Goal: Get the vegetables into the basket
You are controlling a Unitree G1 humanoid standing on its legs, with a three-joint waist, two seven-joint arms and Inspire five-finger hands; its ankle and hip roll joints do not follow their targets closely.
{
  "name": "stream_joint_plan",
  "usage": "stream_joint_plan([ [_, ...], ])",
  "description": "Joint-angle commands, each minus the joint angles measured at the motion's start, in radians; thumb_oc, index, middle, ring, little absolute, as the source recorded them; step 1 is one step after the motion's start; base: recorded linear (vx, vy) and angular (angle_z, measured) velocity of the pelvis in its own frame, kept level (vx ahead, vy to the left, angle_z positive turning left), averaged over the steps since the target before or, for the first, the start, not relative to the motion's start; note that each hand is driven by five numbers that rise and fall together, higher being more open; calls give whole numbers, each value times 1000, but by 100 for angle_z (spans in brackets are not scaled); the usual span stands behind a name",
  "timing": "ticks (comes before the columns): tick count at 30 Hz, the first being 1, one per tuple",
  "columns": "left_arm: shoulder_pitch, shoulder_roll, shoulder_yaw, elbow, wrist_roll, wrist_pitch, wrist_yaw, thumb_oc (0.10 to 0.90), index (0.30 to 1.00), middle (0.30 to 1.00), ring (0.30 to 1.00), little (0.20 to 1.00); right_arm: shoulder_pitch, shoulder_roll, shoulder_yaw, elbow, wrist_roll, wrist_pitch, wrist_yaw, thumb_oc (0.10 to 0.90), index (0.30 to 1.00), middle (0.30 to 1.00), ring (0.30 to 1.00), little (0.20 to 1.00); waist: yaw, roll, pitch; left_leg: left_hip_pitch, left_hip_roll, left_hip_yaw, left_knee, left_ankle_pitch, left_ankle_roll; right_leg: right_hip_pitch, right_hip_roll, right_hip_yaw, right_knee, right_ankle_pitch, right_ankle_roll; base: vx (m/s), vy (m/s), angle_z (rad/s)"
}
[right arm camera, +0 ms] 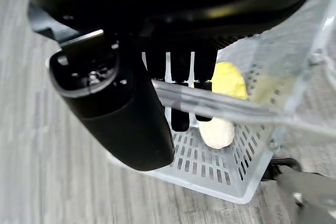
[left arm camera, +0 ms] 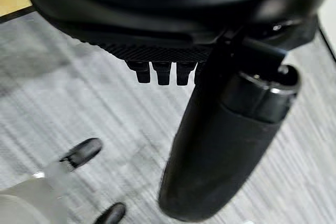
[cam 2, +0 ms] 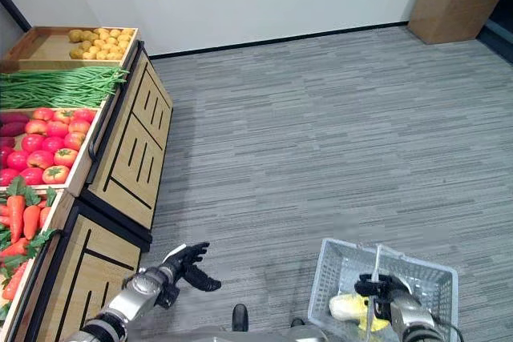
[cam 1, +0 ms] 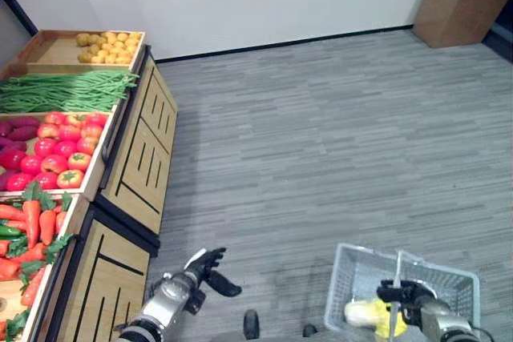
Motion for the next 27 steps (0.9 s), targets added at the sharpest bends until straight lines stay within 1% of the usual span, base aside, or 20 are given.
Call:
stream_joint_plan([
  [1, -81, -4, 12, 191, 126, -8, 79, 900, 1000, 1000, 1000, 1000, -64, 7, -9, 29, 10, -103, 16, 400, 300, 300, 300, 300, 17, -28, -49, 88, 15, 9, 9, -162, -30, 1, -23, -53, 6, -73, 24, 0, 0, 0],
  [3, -55, -26, 90, 324, 125, 0, 106, 900, 1000, 1000, 1000, 1000, -39, 57, 2, 79, 5, -110, 15, 400, 300, 300, 300, 300, 16, -31, -49, 84, 17, 15, 9, -161, -32, -6, -22, -51, 6, -72, 22, 21, -14, 1],
  [4, -17, -25, 157, 375, 108, -3, 129, 900, 1000, 1000, 1000, 1000, 9, 115, -12, 155, 20, -104, 17, 400, 300, 300, 300, 300, 24, -34, -44, 81, 19, 11, 9, -160, -35, -6, -19, -62, 6, -75, 19, 35, -16, -5],
  [7, -9, -27, 162, 377, 108, -5, 129, 900, 1000, 1000, 1000, 1000, 18, 124, -13, 162, 22, -105, 17, 400, 300, 300, 300, 300, 24, -34, -42, 81, 19, 8, 9, -160, -35, -6, -19, -65, 6, -75, 19, 14, -9, 0],
  [11, 13, -38, 189, 375, 67, -19, 144, 900, 1000, 1000, 1000, 1000, 42, 158, 2, 196, 7, -102, 22, 400, 300, 300, 300, 300, 31, -34, -30, 78, 21, -1, 9, -156, -40, -4, -16, -78, 6, -79, 14, 9, -17, 4],
  [15, 17, -49, 201, 369, 31, -30, 149, 900, 1000, 1000, 1000, 1000, 45, 165, -10, 206, 18, -107, 13, 400, 300, 300, 300, 300, 33, -35, -23, 80, 27, -7, 9, -154, -43, -2, -10, -82, 6, -83, 9, 16, -47, 6],
  [21, 12, -54, 201, 366, 12, -38, 151, 900, 1000, 1000, 1000, 1000, 45, 169, 4, 198, 11, -114, 9, 400, 300, 300, 300, 300, 31, -37, -17, 74, 32, -11, 9, -147, -50, -3, -5, -87, 6, -84, 2, 1, -49, 6],
  [24, -1, -55, 197, 358, -10, -47, 152, 900, 1000, 1000, 1000, 1000, 35, 166, 17, 196, 7, -118, 5, 400, 300, 300, 300, 300, 28, -40, 0, 61, 45, -19, 9, -133, -61, -14, 7, -87, 7, -85, -12, -8, -105, 15],
  [25, -1, -56, 199, 361, -15, -50, 155, 900, 1000, 1000, 1000, 1000, 34, 164, 21, 195, 5, -122, 5, 400, 300, 300, 300, 300, 27, -42, 9, 60, 50, -19, 19, -128, -63, -17, 14, -79, 17, -91, -22, 16, -156, 15],
  [26, 0, -56, 204, 363, -21, -52, 155, 900, 1000, 1000, 1000, 1000, 31, 163, 20, 194, 10, -124, 6, 400, 300, 300, 300, 300, 27, -45, 18, 46, 51, -18, 55, -135, -65, -21, 17, -74, 27, -94, -28, 19, -212, 11],
  [27, 1, -56, 214, 361, -43, -57, 158, 900, 1000, 1000, 1000, 1000, 29, 161, 20, 194, 14, -129, 6, 400, 300, 300, 300, 300, 27, -55, 37, 1, 49, -12, 151, -145, -75, -33, 20, -67, 52, -104, -40, -2, -144, 6],
])
